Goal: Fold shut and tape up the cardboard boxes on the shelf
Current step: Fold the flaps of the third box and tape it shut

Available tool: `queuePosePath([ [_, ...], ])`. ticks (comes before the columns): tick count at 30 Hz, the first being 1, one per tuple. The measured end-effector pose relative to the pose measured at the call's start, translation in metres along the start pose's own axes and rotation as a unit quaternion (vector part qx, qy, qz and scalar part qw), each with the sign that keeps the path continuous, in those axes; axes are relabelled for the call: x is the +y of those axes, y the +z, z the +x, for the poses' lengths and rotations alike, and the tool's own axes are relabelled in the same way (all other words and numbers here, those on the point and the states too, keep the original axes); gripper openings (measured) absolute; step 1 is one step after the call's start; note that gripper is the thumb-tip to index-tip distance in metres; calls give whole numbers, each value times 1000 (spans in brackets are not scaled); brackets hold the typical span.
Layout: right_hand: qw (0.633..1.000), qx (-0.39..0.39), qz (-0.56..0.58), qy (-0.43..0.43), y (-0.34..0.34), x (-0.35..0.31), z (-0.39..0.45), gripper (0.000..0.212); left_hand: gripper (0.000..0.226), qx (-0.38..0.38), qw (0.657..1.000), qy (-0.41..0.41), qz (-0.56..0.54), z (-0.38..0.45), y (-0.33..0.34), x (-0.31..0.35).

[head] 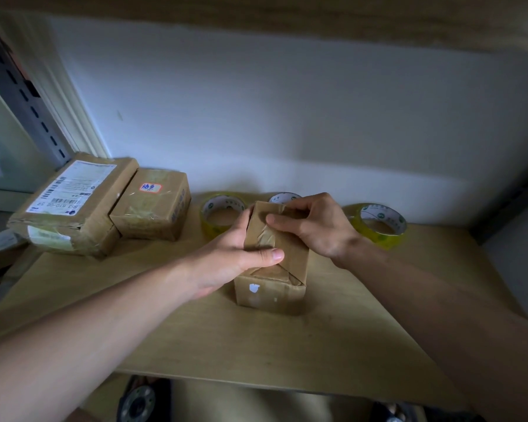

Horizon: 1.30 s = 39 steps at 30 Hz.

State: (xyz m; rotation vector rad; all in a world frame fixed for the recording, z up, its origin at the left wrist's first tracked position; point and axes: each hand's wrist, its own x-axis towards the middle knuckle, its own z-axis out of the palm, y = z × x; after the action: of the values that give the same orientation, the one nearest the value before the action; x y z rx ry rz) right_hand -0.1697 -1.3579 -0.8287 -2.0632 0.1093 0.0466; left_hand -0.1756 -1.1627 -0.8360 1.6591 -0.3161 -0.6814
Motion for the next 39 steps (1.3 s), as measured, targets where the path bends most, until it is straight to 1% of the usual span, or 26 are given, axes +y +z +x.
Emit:
queuePosePath([
  [3,999,29,-30,-14,1,-1,1,24,89,6,1000,-6,-11,-1,2,1],
  [6,997,27,-57,-34,0,-3,-3,28,88,10,1000,-6,-5,1,0,-2],
  [8,997,5,-70,-41,-2,-5,-7,39,80,7,1000,-1,4,1,0,-4],
  [9,997,-18,-66,-35,-3,-7,-10,46,77,10,1000,3,11,1,1,-5],
  [11,996,-64,-60,-16,-4,-12,-13,56,80,12,999,16,26,2,2,-6],
  [12,995,-70,-74,-16,-5,-14,-14,58,85,10,999,22,31,2,2,-7],
  [14,992,-57,-108,-29,-5,-17,-11,55,91,9,999,20,30,3,3,-7],
  [17,993,-36,-104,-38,0,-18,-8,43,81,20,999,18,20,1,3,-8],
  [19,994,-16,-101,-40,3,-14,-5,39,76,25,999,21,19,2,4,-8],
  [21,994,9,-106,-40,5,-11,-3,40,77,21,999,14,22,3,4,-8],
  [24,993,31,-107,-43,6,-9,-3,39,96,14,1000,9,15,1,4,-6],
  [28,982,69,-156,-81,10,-5,0,51,92,15,1000,14,-8,2,6,-11],
  [29,983,61,-155,-78,7,-5,0,52,93,17,1000,16,-9,3,6,-12],
  [30,987,35,-140,-71,3,-5,0,53,93,16,1000,21,-12,2,6,-12],
  [33,991,-98,-69,-59,-14,-1,-6,54,84,16,999,34,-9,1,5,-12],
  [34,989,-126,-48,-63,-17,0,-8,52,82,15,999,39,-4,1,5,-12],
  [36,989,-131,-22,-63,-18,2,-10,48,87,12,999,44,0,1,5,-14],
  [39,993,-94,-24,-62,-16,1,-9,33,90,12,999,46,0,3,4,-15],
])
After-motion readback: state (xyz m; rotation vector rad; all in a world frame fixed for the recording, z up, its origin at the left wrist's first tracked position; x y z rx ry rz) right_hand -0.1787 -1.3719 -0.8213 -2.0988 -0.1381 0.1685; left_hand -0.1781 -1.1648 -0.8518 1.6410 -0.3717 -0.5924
